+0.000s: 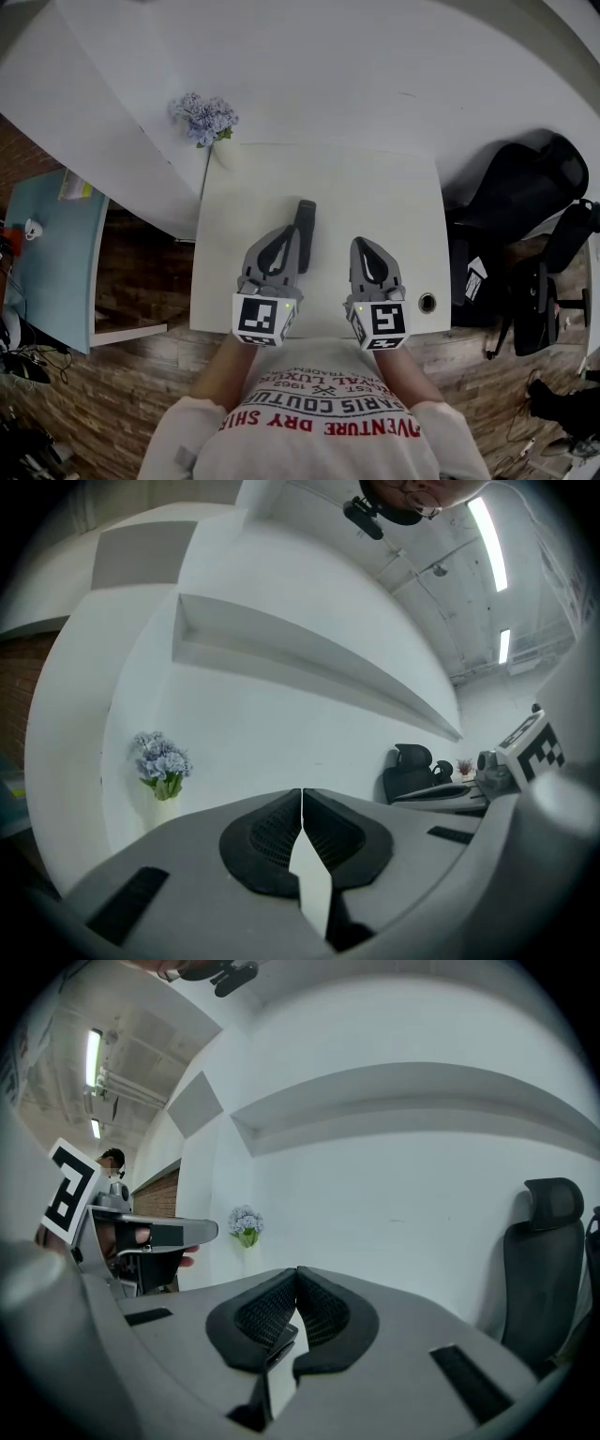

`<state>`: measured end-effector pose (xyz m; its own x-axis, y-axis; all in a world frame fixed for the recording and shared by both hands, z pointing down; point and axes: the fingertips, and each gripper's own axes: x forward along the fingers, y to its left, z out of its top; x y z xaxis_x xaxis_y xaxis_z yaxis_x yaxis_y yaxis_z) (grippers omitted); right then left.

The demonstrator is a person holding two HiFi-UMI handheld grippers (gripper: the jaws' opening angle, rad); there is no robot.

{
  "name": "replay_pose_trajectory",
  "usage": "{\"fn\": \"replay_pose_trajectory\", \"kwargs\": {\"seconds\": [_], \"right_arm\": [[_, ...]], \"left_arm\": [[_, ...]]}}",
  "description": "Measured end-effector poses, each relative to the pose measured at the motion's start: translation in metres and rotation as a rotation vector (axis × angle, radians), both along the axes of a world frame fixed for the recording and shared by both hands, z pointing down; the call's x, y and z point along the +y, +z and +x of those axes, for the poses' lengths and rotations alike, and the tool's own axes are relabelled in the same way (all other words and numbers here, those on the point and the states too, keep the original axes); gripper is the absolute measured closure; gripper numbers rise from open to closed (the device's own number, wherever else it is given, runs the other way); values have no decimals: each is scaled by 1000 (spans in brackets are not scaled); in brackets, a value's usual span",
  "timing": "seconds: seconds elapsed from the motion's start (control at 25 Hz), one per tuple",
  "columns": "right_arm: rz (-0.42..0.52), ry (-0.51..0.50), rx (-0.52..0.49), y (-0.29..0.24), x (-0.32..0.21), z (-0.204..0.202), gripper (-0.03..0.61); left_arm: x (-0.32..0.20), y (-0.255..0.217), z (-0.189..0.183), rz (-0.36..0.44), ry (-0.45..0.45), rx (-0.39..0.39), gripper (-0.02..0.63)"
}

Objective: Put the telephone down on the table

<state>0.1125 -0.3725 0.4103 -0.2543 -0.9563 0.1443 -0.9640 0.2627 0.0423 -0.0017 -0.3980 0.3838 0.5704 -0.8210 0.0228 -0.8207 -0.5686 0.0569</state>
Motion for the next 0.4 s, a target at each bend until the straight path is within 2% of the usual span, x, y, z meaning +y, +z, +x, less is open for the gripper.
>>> {"fn": "replay_pose_trajectory", "kwargs": {"seconds": [0.16, 0.4], "right_arm": [[-15, 15, 12, 5, -1, 6, 554], [-31, 23, 14, 10, 1, 10, 554]], "left_arm": [[-6, 9, -1, -46, -23, -2, 589], [-6, 13, -1, -62, -31, -11, 588]]}}
